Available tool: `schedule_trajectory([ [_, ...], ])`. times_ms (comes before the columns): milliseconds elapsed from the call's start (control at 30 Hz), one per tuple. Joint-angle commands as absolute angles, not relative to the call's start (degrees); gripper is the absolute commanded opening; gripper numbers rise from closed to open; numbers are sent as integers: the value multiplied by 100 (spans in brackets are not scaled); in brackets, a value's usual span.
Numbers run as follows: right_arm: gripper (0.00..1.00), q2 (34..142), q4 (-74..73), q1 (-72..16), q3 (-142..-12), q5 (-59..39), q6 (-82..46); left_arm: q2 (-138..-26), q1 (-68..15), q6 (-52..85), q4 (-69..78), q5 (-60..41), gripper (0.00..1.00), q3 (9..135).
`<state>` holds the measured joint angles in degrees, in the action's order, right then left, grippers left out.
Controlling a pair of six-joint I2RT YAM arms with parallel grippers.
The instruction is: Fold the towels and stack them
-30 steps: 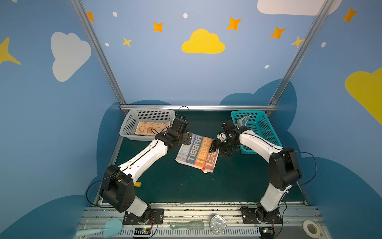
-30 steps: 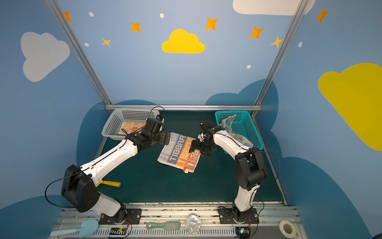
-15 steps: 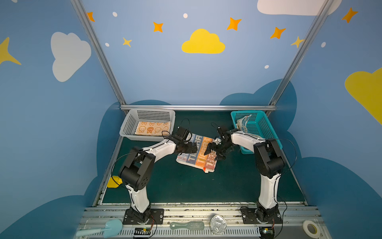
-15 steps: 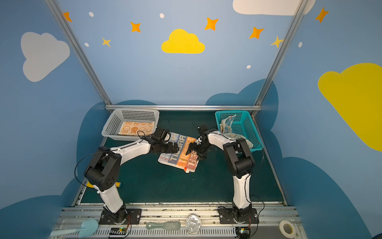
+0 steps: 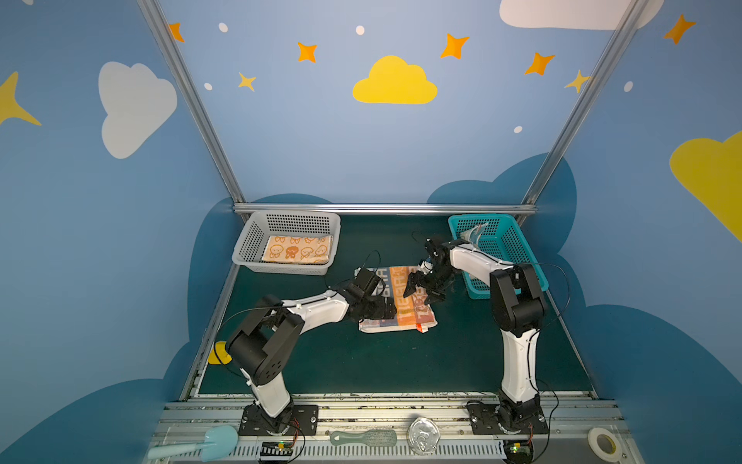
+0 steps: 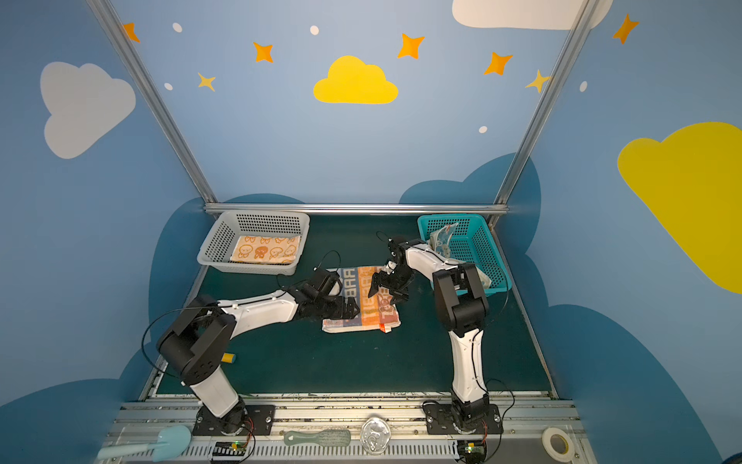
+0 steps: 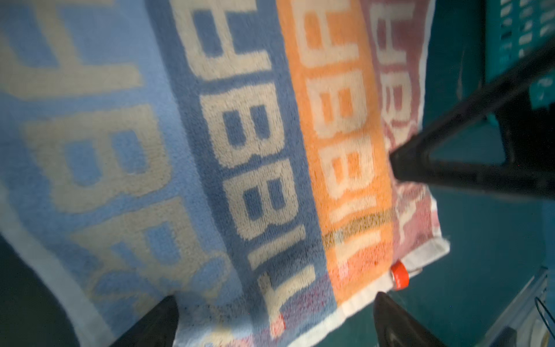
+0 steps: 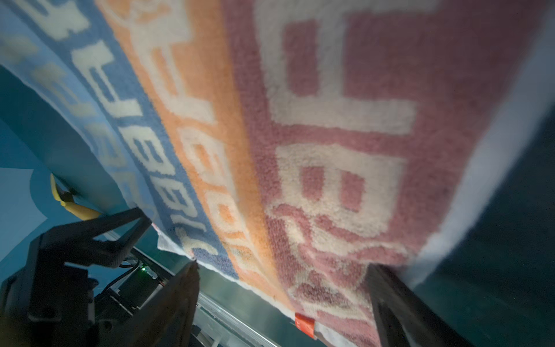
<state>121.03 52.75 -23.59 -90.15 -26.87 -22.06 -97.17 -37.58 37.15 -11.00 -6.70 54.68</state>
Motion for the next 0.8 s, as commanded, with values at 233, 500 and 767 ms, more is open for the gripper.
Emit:
schedule_trajectory([
  [233, 89, 12120, 5939, -2065, -10823, -2864, -2449, -9714, -2623, 3490, -1819, -456, 100, 7317],
  [500, 89, 13178, 5411, -1972, -11801, -3580, -2929, -10954, -2434, 3577, -1592, -1084, 100, 8138],
  [767, 89, 14118, 5620, -1960, -12640, -3732, -2861, -11516, -2343, 3340, -1373, -1100, 100, 8010],
])
